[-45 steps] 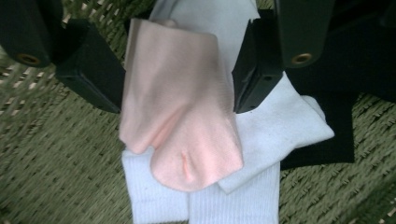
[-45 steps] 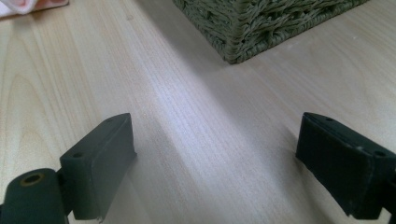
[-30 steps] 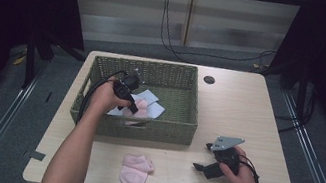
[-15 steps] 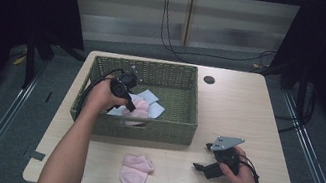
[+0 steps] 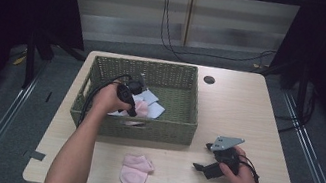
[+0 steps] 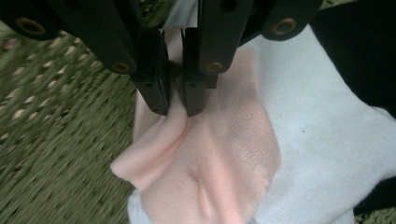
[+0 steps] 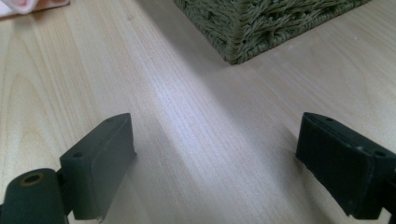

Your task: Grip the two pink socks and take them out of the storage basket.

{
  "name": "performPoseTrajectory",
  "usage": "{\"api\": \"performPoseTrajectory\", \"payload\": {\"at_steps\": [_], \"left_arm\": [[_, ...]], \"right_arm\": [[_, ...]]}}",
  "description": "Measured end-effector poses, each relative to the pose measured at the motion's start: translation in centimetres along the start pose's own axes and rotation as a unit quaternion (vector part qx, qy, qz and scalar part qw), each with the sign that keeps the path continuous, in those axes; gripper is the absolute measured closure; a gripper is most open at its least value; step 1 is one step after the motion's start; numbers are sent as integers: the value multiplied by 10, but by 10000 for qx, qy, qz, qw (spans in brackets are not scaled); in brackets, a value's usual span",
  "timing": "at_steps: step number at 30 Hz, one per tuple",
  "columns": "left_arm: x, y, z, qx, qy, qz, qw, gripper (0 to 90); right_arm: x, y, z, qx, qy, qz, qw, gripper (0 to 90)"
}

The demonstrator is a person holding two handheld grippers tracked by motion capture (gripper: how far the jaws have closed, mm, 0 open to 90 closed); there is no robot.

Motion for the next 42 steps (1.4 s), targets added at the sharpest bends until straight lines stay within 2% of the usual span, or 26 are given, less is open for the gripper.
{"api": "performPoseTrajectory", "payload": {"at_steps": [3, 6, 8, 10, 12, 14, 16, 26, 33, 36, 42], "left_arm": [[6, 1, 2, 69, -126, 64, 9999, 827], [20, 2, 6, 95, -286, 128, 9995, 828], [29, 1, 8, 209, -491, 160, 9984, 827], [37, 0, 10, 181, -554, 172, 9982, 827], [46, -2, 13, 262, -757, 268, 9964, 827], [52, -2, 15, 341, -839, 350, 9953, 827], [56, -2, 17, 400, -930, 301, 9944, 826], [79, -5, 21, 555, -1094, 403, 9916, 826], [90, -9, 22, 619, -1096, 452, 9910, 826], [92, -12, 21, 578, -1063, 418, 9918, 826], [100, -17, 22, 531, -1150, 430, 9910, 826]], "right_arm": [[0, 0, 0, 0, 1, 3, 10000, 105], [0, 0, 0, -2, 2, -5, 10000, 105], [0, 0, 0, -1, -2, 5, 10000, 105], [0, 0, 0, 0, -1, 8, 10000, 105], [0, 0, 0, -2, -1, 7, 10000, 105], [0, 0, 0, -2, 0, 7, 10000, 105], [0, 0, 0, -2, 0, 7, 10000, 105], [0, 0, 0, -5, 1, 6, 10000, 105], [0, 0, 0, -6, -11, 15, 10000, 105], [0, 0, 0, -3, -10, 19, 10000, 105], [0, 0, 0, 12, -18, 11, 10000, 105]]}}
Point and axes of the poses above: each handheld gripper's, and its own axes: x roughly backward along the jaws, z roughly out of its underside, y roughly to its left, the point moved 1 cm from there along -x, roughly forward along the jaws, and after that the axes turned 4 degrees about y, right-handed, at the moved point
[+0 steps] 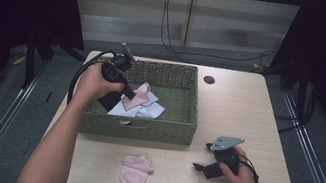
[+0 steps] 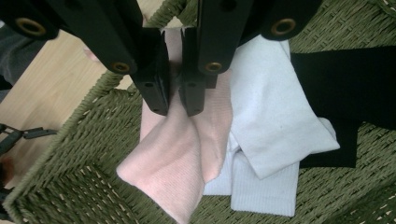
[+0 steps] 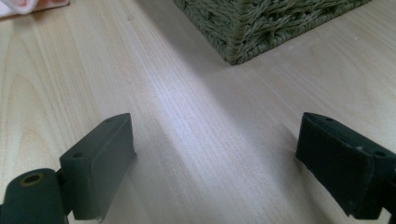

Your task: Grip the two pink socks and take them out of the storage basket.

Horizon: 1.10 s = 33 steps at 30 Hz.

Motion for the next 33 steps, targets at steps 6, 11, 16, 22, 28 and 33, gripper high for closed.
{"api": "performPoseTrajectory", "payload": {"at_steps": [6, 11, 16, 22, 28, 33], "left_arm": [[5, -5, 1, -21, 26, 45, 10000, 825], [9, -8, 1, -25, -1, 47, 10000, 825], [14, -13, 2, -71, -24, 83, 9999, 826], [20, -20, 3, -161, -53, 63, 9998, 825], [22, -25, 7, -207, -25, 64, 9998, 825], [25, -32, 9, -259, -18, 84, 9996, 826]], "right_arm": [[0, 0, 0, -1, 6, 8, 10000, 105], [0, 0, 0, 0, 0, 0, 10000, 105], [0, 0, 0, -15, 19, -4, 10000, 105], [0, 0, 0, 15, 6, 13, 10000, 105], [0, 0, 0, 16, -2, 3, 10000, 105], [0, 0, 0, 16, 2, 9, 10000, 105]]}}
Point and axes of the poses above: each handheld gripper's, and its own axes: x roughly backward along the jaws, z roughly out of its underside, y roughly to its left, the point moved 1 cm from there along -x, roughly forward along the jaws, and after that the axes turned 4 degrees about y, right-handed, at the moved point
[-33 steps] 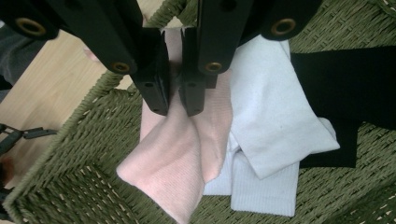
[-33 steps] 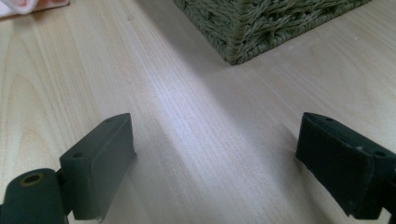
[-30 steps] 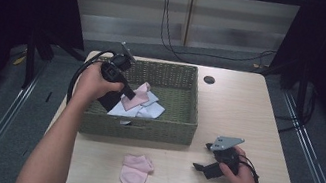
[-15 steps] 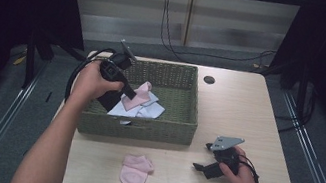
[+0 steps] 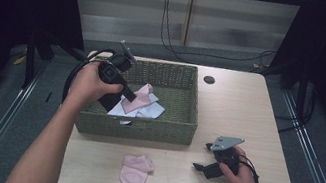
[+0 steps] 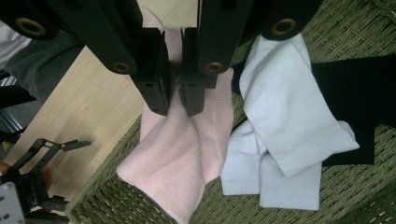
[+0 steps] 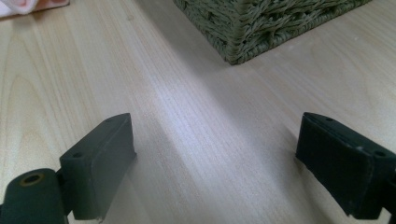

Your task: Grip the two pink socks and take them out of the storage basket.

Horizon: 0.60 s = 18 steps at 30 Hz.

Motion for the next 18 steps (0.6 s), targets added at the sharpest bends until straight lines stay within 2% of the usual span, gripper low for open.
{"api": "performPoseTrajectory", "payload": {"at_steps": [18], "left_arm": [[0, -15, 8, -154, -38, 53, 9999, 825]], "right_arm": [[0, 0, 0, -18, 8, 9, 10000, 105]]}}
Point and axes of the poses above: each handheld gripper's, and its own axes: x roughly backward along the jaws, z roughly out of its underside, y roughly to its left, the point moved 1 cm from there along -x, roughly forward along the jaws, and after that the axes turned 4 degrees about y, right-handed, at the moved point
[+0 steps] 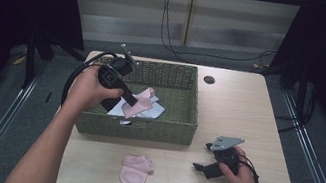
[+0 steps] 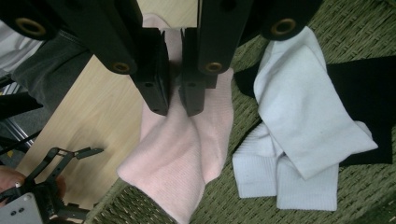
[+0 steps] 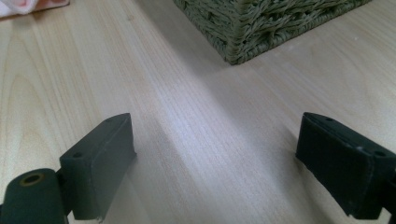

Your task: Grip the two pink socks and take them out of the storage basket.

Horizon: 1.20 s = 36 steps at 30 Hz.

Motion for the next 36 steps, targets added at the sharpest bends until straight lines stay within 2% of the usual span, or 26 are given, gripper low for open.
{"api": "performPoseTrajectory", "payload": {"at_steps": [13, 23, 28, 36], "left_arm": [[-4, -11, 9, -162, -4, 1, 9999, 824], [-4, -27, 11, -376, -38, 4, 9993, 821], [-9, -33, 13, -413, -137, 48, 9990, 820], [-19, -39, 18, -502, -59, 63, 9987, 820]], "right_arm": [[0, 0, 0, 6, -2, 0, 10000, 105], [0, 0, 0, -5, 7, -22, 10000, 105], [0, 0, 0, 6, -2, 0, 10000, 105], [0, 0, 0, -3, 6, -13, 10000, 105]]}}
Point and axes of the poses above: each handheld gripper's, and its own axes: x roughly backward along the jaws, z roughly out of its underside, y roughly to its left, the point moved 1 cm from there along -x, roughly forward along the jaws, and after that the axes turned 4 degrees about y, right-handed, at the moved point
